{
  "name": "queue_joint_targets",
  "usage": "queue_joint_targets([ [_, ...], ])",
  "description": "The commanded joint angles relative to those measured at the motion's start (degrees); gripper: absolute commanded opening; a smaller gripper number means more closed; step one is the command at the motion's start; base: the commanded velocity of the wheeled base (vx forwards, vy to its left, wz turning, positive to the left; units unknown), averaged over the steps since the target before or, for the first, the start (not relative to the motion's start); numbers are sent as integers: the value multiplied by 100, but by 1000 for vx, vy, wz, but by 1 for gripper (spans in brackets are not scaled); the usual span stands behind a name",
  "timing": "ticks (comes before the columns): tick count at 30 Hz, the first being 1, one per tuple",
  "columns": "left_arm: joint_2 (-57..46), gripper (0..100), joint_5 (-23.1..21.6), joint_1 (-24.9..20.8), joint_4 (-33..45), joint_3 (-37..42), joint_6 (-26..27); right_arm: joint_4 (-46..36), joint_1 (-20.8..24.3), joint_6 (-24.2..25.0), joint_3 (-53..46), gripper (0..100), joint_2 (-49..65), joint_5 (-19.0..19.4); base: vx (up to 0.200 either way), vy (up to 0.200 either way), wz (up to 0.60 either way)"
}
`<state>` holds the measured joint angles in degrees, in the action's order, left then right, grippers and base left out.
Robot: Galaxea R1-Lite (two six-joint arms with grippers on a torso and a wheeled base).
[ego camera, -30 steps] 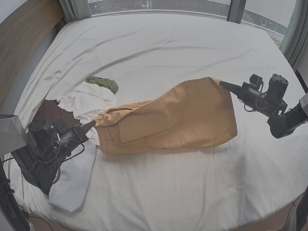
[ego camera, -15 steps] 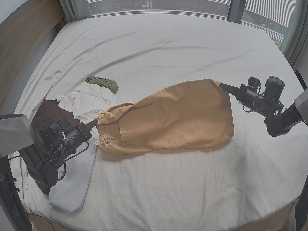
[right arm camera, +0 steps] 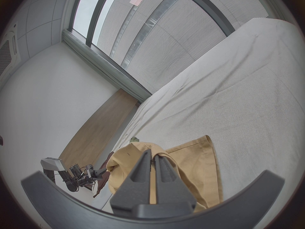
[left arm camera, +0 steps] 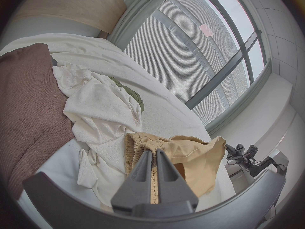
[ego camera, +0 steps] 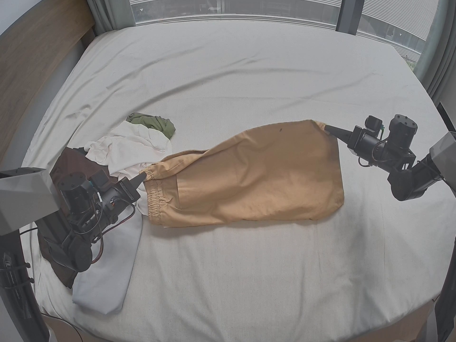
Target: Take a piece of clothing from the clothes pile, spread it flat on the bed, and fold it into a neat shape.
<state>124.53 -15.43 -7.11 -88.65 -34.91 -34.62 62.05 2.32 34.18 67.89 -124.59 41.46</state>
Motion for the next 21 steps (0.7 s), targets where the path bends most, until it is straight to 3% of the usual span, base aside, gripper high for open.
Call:
queue_joint_targets([
  [1,28,0,5,8,-3,-42,-10,9,6,1,31,0,-92,2,0,0,0],
  [10,54,0,5,25,6,-112,-10,44,41,1,146,0,-180,2,0,0,0],
  [11,54,100,5,25,-3,-138,-10,44,50,1,207,100,-206,-6,0,0,0],
  [15,54,100,181,25,-3,-314,-10,299,155,1,444,100,-435,-446,0,0,0],
  [21,-16,100,445,8,-3,-446,-10,545,243,9,93,100,-206,-507,0,0,0],
])
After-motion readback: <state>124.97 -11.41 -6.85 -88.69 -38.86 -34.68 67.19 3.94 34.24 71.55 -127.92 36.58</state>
